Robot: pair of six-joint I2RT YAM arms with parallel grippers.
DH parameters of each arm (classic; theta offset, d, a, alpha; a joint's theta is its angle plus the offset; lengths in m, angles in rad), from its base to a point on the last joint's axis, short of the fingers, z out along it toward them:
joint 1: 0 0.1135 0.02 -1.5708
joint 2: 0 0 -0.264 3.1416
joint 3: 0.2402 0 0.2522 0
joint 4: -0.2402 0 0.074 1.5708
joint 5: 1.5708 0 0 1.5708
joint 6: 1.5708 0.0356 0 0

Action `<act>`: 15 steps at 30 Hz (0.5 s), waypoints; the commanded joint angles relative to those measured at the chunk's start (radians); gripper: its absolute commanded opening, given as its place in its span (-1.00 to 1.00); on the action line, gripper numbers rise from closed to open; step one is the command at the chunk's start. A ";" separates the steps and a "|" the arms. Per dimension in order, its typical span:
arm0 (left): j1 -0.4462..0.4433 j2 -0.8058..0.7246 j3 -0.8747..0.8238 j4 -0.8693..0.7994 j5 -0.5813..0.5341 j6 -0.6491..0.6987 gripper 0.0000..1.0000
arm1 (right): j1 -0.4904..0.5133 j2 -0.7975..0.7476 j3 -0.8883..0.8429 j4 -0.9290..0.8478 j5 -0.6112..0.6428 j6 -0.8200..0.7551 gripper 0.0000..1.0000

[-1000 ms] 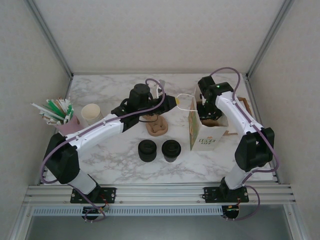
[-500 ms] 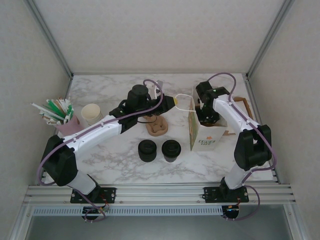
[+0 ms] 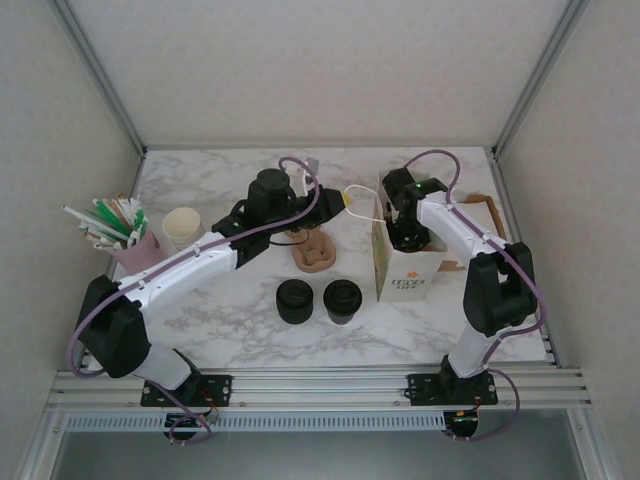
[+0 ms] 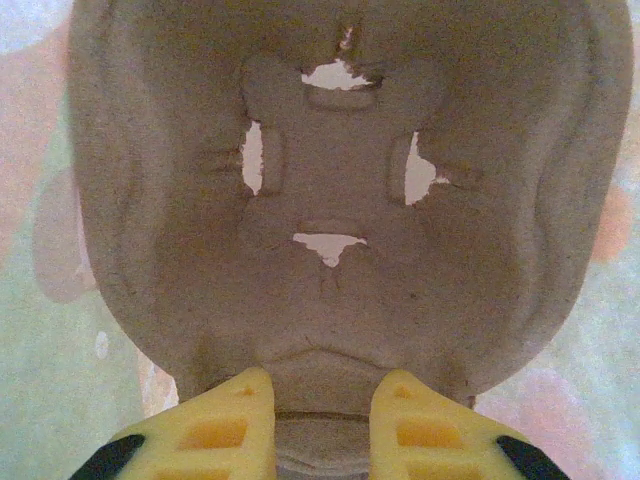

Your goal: Pack the takeout coffee

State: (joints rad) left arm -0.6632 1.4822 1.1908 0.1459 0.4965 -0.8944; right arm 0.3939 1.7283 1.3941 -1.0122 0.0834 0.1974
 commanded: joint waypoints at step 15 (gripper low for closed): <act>0.013 -0.045 -0.033 0.016 -0.035 -0.011 -1.00 | 0.032 0.050 -0.006 0.023 -0.012 -0.013 -0.62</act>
State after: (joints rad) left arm -0.6628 1.4593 1.1664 0.1455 0.4740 -0.8951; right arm 0.4179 1.7733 1.3945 -0.9829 0.0769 0.1940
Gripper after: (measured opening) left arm 0.052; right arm 0.198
